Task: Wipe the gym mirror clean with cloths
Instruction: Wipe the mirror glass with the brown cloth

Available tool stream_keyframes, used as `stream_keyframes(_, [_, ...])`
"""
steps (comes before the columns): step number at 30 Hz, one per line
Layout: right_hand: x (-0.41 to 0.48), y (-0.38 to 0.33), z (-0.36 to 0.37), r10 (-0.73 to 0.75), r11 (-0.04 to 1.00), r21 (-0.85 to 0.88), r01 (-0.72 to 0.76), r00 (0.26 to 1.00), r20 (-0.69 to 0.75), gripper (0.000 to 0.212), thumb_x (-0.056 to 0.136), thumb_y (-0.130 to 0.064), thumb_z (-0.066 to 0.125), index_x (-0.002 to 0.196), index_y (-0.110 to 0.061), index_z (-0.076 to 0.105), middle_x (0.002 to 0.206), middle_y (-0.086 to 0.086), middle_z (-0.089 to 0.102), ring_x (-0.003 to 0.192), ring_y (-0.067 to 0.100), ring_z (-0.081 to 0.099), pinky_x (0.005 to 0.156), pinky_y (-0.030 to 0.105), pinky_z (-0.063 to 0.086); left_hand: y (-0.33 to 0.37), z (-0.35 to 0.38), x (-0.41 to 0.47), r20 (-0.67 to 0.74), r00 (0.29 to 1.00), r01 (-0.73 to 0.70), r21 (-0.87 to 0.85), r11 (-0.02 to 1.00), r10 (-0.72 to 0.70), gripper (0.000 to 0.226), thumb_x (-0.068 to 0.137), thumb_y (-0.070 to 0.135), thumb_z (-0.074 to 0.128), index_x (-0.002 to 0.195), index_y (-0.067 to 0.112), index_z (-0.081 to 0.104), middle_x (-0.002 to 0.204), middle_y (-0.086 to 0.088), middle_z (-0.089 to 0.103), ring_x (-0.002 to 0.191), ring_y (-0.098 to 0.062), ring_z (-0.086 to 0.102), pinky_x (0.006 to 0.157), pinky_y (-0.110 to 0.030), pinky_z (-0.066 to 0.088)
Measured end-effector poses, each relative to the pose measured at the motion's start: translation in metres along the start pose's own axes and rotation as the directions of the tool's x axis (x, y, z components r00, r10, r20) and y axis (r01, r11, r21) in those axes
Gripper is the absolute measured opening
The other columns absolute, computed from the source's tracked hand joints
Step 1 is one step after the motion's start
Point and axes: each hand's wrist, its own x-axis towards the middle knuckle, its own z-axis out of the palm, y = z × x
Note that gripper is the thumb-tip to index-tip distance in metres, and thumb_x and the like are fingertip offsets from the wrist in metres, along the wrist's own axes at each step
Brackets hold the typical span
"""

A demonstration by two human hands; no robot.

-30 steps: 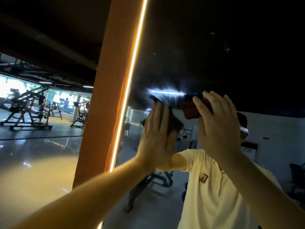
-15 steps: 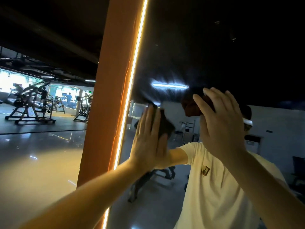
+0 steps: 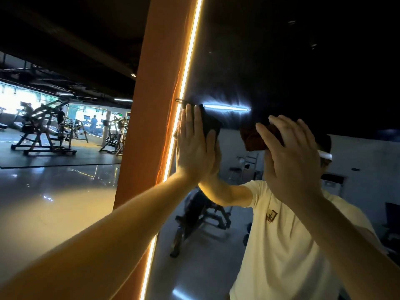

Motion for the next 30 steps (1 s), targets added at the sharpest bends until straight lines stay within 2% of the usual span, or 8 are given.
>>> stream_keyframes(7, [-0.004, -0.006, 0.003, 0.008, 1.000, 0.001, -0.008, 1.000, -0.004, 0.051, 0.096, -0.015, 0.044, 0.146, -0.008, 0.051, 0.147, 0.023, 0.051, 0.142, 0.039, 0.041, 0.123, 0.056, 0.025, -0.065, -0.050, -0.189, 0.356, 0.907, -0.237, -0.013, 0.972, 0.226, 0.059, 0.111, 0.028, 0.035, 0.161, 0.001, 0.021, 0.171, -0.020, 0.015, 0.158, -0.039, 0.018, 0.117, -0.065, 0.035])
stream_keyframes(10, [-0.005, -0.008, 0.001, -0.004, 1.000, 0.013, 0.004, 1.000, 0.009, 0.050, 0.097, -0.017, 0.041, 0.145, -0.008, 0.053, 0.147, 0.022, 0.052, 0.141, 0.039, 0.043, 0.122, 0.056, 0.027, -0.084, -0.081, -0.193, 0.401, 0.876, -0.262, -0.072, 0.963, 0.268, 0.055, 0.104, 0.011, 0.048, 0.157, 0.002, 0.037, 0.167, -0.013, 0.033, 0.154, -0.030, 0.033, 0.118, -0.049, 0.042])
stream_keyframes(13, [-0.005, -0.009, -0.001, 0.005, 0.998, 0.059, -0.004, 1.000, -0.005, 0.050, 0.097, -0.018, 0.040, 0.144, -0.008, 0.053, 0.145, 0.021, 0.053, 0.139, 0.038, 0.044, 0.120, 0.056, 0.030, -0.059, -0.094, -0.141, 0.332, 0.934, -0.058, -0.232, 0.971, 0.135, 0.033, 0.106, 0.011, 0.049, 0.137, 0.010, 0.061, 0.129, -0.002, 0.069, 0.120, -0.013, 0.067, 0.098, -0.027, 0.056])
stream_keyframes(15, [-0.005, -0.010, -0.002, 0.027, 0.992, 0.120, -0.024, 0.999, -0.023, 0.049, 0.098, -0.018, 0.040, 0.145, -0.009, 0.052, 0.144, 0.019, 0.053, 0.137, 0.037, 0.045, 0.119, 0.054, 0.032, -0.027, -0.098, -0.097, 0.365, 0.922, 0.276, -0.376, 0.884, -0.132, 0.027, 0.105, 0.000, 0.048, 0.123, 0.015, 0.062, 0.102, 0.001, 0.072, 0.090, -0.012, 0.074, 0.071, -0.020, 0.058])
stream_keyframes(19, [-0.008, -0.007, -0.006, 0.031, 0.981, 0.190, -0.025, 0.999, -0.028, 0.049, 0.097, -0.012, 0.047, 0.145, -0.010, 0.049, 0.142, 0.018, 0.051, 0.135, 0.036, 0.045, 0.115, 0.052, 0.037, 0.013, -0.095, -0.034, 0.690, 0.659, 0.720, -0.462, 0.518, -0.300, 0.020, 0.104, 0.002, 0.049, 0.120, 0.009, 0.059, 0.100, -0.014, 0.069, 0.087, -0.026, 0.073, 0.067, -0.028, 0.060])
stream_keyframes(22, [-0.008, -0.002, -0.010, 0.021, 0.978, 0.206, -0.014, 0.999, -0.034, 0.052, 0.094, -0.009, 0.053, 0.146, -0.011, 0.048, 0.141, 0.017, 0.051, 0.133, 0.035, 0.045, 0.110, 0.052, 0.042, 0.017, -0.079, -0.017, 0.664, 0.706, 0.649, -0.468, 0.600, -0.247, 0.018, 0.104, 0.005, 0.050, 0.112, 0.010, 0.065, 0.101, -0.011, 0.067, 0.098, -0.030, 0.068, 0.079, -0.030, 0.056])
stream_keyframes(26, [-0.011, 0.003, -0.010, -0.014, 0.984, 0.179, 0.024, 0.998, -0.057, 0.057, 0.091, -0.004, 0.060, 0.145, -0.012, 0.046, 0.140, 0.017, 0.051, 0.132, 0.033, 0.044, 0.110, 0.051, 0.041, -0.001, -0.051, -0.023, 0.276, 0.957, 0.144, -0.210, 0.967, -0.082, 0.018, 0.099, 0.022, 0.054, 0.108, 0.022, 0.069, 0.114, 0.007, 0.049, 0.116, -0.019, 0.048, 0.106, -0.037, 0.040])
stream_keyframes(30, [-0.012, 0.004, -0.007, -0.065, 0.988, 0.133, 0.072, 0.996, -0.057, 0.062, 0.085, 0.002, 0.067, 0.144, -0.009, 0.048, 0.137, 0.020, 0.053, 0.132, 0.033, 0.043, 0.113, 0.052, 0.040, -0.008, -0.038, -0.020, -0.008, 1.000, -0.029, 0.034, 0.999, 0.029, 0.019, 0.105, 0.037, 0.047, 0.114, 0.023, 0.055, 0.110, -0.002, 0.053, 0.103, -0.025, 0.052, 0.093, -0.041, 0.044])
